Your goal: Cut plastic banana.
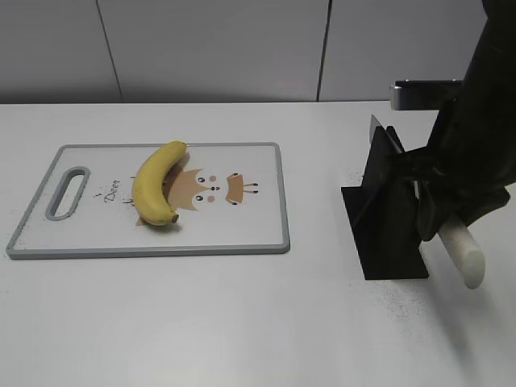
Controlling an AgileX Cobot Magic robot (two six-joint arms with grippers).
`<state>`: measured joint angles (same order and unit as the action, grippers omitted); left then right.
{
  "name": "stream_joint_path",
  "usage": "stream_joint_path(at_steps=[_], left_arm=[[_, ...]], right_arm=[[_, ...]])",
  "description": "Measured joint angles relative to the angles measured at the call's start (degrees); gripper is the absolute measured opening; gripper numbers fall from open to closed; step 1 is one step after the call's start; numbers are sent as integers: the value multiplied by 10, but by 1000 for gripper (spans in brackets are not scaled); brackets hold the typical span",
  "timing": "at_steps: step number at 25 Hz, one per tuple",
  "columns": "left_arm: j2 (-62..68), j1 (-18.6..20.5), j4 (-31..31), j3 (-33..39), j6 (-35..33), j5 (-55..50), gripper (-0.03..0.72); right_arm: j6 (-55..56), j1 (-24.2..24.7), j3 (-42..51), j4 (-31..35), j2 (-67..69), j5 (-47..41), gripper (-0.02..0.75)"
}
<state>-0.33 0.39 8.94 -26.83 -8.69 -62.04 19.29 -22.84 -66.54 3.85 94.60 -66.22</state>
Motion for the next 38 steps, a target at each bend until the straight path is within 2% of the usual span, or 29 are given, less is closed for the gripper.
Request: stream_joint_path(at_steps=[23,30,38], left_arm=[[0,0,0,0,0,0,589],[0,0,0,0,0,0,589],[4,0,1,-13,-16,0,587]], right_arm=[[21,0,-6,-38,-86,7,163],[19,0,-38,-38,-94,8,163],[-67,0,-99,-38,-95,0,163]])
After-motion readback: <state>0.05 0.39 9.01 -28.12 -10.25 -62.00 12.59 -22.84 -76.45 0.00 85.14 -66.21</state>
